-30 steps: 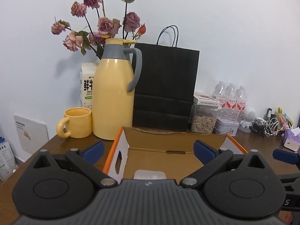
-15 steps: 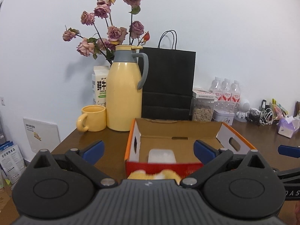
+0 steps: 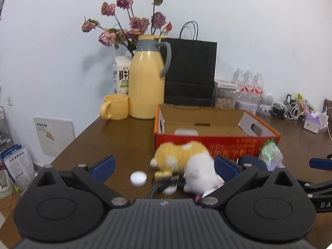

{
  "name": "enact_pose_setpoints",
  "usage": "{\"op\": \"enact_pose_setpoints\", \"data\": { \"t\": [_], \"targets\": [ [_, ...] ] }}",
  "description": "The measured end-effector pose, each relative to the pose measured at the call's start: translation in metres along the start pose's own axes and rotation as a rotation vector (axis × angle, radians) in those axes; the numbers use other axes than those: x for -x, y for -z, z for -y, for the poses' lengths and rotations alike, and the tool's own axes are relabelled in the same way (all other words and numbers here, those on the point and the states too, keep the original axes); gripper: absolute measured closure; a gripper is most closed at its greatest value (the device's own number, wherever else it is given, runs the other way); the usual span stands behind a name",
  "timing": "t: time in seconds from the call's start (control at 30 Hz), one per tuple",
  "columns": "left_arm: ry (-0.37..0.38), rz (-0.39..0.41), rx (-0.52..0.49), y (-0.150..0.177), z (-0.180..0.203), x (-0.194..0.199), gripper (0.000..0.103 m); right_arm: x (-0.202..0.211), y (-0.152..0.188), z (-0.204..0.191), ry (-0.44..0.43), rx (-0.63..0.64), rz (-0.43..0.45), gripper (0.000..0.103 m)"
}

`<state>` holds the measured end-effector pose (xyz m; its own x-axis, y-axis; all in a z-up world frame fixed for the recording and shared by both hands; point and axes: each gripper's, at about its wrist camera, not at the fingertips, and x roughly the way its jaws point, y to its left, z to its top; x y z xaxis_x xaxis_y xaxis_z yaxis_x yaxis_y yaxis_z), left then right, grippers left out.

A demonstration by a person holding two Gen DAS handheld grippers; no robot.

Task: Organize objects
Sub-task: 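Withdraw both tools from the box back over the table items, then grasp the navy blue zippered case with the right tool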

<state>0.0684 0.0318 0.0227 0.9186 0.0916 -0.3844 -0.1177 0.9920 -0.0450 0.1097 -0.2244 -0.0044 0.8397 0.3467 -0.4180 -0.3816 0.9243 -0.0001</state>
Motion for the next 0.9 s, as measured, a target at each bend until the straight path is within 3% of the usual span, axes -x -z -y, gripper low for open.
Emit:
{"op": "enact_pose_setpoints", "data": {
  "t": [0.37,0.9],
  "targets": [
    [0.004,-0.099,0.025,0.037,-0.010,0.011,0.000,0.019,0.026,-0.015,-0.033,0.016,-0.063,0.000],
    [-0.048,-0.062,0.057,0.038,-0.016,0.017,0.000,-0.023,0.014,-0.020,-0.040,-0.049,-0.141,0.000]
  ]
}}
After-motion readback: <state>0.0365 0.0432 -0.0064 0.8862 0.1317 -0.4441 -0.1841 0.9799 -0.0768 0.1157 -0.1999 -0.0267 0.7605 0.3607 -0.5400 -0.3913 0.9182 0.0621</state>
